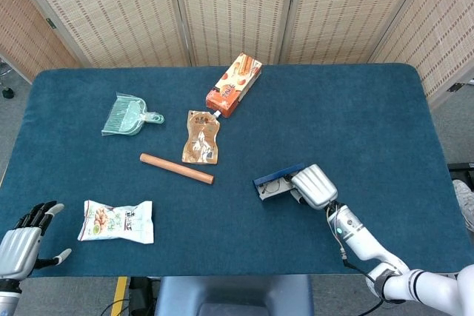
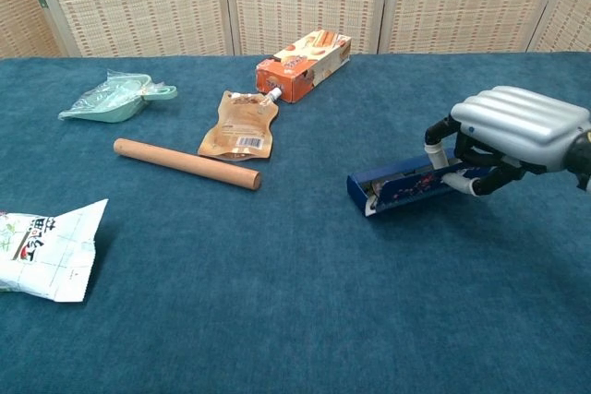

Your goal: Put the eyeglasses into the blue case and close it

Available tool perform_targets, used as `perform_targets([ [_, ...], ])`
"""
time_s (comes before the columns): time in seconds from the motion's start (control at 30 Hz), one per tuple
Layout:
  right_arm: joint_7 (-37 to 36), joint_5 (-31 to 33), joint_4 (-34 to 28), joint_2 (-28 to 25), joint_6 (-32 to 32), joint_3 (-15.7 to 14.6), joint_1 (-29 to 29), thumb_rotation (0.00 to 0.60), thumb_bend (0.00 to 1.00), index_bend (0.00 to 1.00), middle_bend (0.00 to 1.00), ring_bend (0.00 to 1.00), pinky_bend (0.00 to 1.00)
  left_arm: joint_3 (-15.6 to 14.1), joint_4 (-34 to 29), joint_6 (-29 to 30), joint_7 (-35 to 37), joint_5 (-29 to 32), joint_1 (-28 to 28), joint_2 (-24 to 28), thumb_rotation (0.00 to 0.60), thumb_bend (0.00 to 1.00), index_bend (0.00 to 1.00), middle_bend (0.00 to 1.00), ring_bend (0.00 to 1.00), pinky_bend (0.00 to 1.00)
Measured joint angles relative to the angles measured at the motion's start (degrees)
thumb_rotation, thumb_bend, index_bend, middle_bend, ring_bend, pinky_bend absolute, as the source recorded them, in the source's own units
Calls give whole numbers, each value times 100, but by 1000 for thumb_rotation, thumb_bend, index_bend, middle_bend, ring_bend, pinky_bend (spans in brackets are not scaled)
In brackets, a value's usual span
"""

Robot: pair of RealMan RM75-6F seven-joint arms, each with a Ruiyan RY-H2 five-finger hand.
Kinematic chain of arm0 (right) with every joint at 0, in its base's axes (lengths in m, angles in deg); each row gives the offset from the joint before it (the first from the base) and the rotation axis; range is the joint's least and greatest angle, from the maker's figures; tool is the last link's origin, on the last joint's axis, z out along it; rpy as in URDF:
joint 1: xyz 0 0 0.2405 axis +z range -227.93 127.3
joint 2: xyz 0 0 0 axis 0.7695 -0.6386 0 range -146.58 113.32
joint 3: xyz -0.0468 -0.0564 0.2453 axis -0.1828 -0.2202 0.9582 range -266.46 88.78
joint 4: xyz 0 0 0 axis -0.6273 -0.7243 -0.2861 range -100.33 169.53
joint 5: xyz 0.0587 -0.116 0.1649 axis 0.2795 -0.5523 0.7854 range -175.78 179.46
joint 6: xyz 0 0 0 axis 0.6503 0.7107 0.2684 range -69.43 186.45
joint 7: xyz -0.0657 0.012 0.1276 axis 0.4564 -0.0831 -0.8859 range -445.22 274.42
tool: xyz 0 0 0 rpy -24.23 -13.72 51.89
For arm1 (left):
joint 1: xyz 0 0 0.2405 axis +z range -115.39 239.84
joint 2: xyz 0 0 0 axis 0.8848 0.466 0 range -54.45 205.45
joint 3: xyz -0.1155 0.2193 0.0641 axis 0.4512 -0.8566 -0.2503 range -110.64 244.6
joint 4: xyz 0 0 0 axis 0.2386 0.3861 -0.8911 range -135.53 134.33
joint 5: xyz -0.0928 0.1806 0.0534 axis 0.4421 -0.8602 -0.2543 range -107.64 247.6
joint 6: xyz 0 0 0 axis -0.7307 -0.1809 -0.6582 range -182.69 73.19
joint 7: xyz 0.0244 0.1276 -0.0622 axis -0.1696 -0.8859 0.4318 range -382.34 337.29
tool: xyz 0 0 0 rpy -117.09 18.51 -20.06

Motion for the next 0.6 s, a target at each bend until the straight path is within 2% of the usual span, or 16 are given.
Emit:
perform_targets([
  [0.23,260,145,200,281,241,160,227,600,513,637,972,1000,1000,-15,-4,14,3,40,32,25,600,196,173,132,103,216],
  [0.6,203,267,458,488,344,363,463,600,513,637,972,1000,1000,-29,2,-44,7,100,31,51,600,196,173,132,103,216],
])
